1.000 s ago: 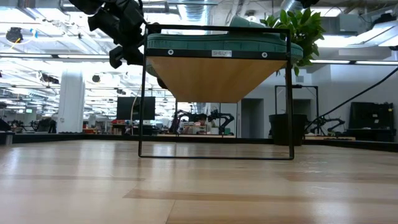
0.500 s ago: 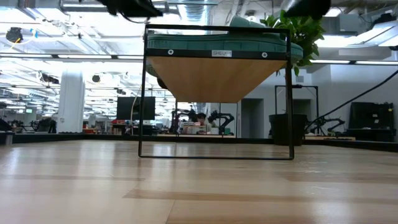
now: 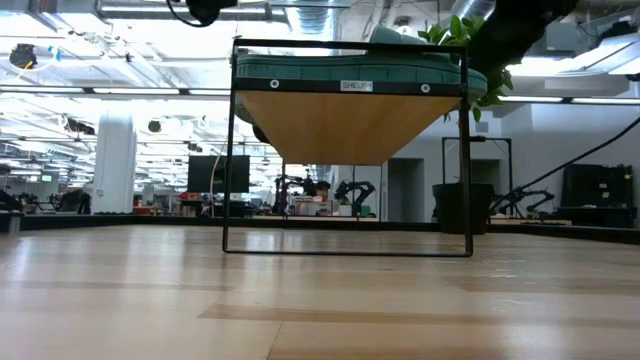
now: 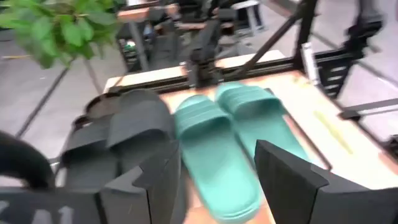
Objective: Pick and place slides into the shelf
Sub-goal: Adjust the slippers on the shelf
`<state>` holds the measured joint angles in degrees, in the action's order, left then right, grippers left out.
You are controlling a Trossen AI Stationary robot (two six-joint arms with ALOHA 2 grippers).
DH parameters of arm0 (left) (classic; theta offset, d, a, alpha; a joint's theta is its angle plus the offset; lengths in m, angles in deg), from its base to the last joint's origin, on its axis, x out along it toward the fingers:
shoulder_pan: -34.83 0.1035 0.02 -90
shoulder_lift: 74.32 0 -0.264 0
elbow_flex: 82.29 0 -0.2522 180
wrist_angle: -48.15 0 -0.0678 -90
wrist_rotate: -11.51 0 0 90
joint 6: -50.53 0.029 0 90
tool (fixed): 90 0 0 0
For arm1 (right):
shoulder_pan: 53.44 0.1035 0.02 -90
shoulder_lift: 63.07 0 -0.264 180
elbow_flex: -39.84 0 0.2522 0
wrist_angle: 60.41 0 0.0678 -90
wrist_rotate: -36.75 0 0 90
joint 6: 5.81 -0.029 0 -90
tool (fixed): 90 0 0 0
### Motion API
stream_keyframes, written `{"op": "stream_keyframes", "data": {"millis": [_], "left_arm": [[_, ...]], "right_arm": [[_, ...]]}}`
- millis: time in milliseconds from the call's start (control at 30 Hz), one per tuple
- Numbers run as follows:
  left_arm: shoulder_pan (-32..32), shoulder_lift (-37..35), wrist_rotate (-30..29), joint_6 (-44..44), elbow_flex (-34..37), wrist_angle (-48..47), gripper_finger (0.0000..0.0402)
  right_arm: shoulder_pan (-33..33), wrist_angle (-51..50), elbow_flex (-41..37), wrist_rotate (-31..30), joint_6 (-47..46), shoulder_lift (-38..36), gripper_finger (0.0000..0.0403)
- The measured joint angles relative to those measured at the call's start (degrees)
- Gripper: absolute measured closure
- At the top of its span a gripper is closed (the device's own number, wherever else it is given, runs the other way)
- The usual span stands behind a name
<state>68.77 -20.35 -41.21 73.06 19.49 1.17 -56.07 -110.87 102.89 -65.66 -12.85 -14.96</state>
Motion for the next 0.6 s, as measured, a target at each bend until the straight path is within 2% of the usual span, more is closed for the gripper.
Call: {"op": "stream_keyframes", "data": {"millis": [200, 367, 500, 600], "left_arm": [[-1.67, -1.27, 2.15, -2.59, 0.01, -0.98, 0.0207], [-2.56, -2.7, 2.52, -5.38, 0.02, -4.05, 0.0207], [-3.41, -4.4, 2.54, -5.67, 0.02, -6.65, 0.0207], [-3.8, -5.54, 2.51, -5.17, 1.05, -6.55, 0.0207]], "right_arm": [[0.04, 10.67, -1.84, 0.69, -3.66, -0.04, 0.0117], [0.09, 13.38, -1.84, 0.2, -3.6, -0.02, 0.0118], [-0.49, 13.22, -1.82, -6.55, -3.6, 1.28, 0.0136], [-1.74, 12.84, -1.83, -10.1, -5.0, 2.95, 0.017]]}}
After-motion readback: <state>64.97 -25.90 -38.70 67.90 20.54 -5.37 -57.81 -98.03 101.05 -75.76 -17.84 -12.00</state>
